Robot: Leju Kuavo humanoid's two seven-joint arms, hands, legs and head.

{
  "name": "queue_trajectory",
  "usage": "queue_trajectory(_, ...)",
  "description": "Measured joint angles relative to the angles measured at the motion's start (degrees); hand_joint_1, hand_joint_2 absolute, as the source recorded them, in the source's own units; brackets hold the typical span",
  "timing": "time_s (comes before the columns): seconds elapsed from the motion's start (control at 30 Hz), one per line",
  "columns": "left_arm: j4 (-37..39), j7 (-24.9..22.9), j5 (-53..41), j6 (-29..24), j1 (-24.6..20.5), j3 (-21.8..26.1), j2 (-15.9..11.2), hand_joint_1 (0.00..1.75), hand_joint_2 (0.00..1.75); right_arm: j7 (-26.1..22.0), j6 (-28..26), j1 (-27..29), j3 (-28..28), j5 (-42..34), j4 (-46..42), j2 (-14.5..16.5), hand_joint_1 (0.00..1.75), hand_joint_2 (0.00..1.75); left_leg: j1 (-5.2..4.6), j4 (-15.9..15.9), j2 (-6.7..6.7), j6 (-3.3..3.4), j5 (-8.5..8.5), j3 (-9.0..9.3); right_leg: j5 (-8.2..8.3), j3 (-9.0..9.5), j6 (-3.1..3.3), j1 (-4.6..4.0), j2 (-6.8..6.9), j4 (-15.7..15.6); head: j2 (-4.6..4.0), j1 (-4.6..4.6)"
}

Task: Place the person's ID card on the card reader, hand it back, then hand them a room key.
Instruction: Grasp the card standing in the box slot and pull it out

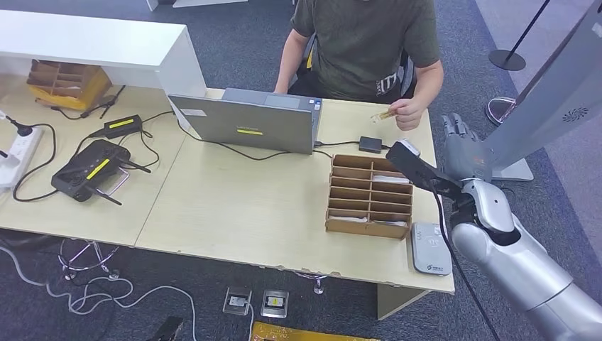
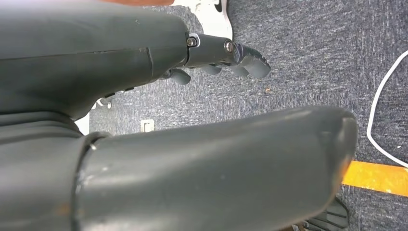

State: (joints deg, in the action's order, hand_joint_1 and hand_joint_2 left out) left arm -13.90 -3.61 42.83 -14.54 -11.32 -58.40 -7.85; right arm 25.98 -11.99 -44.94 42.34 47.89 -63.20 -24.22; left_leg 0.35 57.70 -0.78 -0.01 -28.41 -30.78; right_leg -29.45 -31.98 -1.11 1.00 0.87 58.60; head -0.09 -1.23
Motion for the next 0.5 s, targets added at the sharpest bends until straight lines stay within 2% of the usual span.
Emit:
queue_trajectory(0.1, 0.01, 0.0, 0.19, -0.27, 0.12, 0.0, -0.01, 0.0, 0.0, 1.48, -1.78, 2.68, -0.59, 1.64, -3.59, -1.62, 0.0, 0.0, 0.0, 0.0, 0.01, 0.0, -0.01, -0.01, 0.0, 0.0, 0.0, 0.0, -0.01, -0.01, 0.0, 0.0)
queue_trajectory(0.27, 0.02, 0.14, 0.9, -0.98, 0.7, 0.01, -0.08, 0.0, 0.0, 5.71, -0.56, 7.75, -0.69, 5.5, -11.84, -4.74, 0.0, 0.0, 0.0, -0.01, 0.02, 0.01, -0.03, 0.0, 0.0, 0.0, 0.0, 0.0, -0.05, -0.05, 0.0, 0.0)
queue_trajectory(0.4, 0.02, 0.92, 1.77, -1.21, 1.39, 0.02, -0.3, 0.0, 0.0, 7.81, 1.75, 12.4, -0.85, 3.15, -18.42, -6.94, 0.0, 1.75, 0.0, -0.01, 0.02, 0.0, -0.04, 0.0, 0.0, 0.01, 0.0, 0.0, -0.05, -0.05, 0.0, 0.01)
queue_trajectory(0.5, 0.02, 1.44, 2.29, -1.49, 1.85, 0.02, -0.45, 0.0, 0.0, 8.0, 1.73, 15.92, -0.97, 2.91, -22.35, -8.2, 0.0, 1.75, 0.01, -0.02, 0.02, 0.0, -0.04, 0.0, 0.0, 0.01, 0.0, -0.01, -0.05, -0.05, 0.0, 0.0)
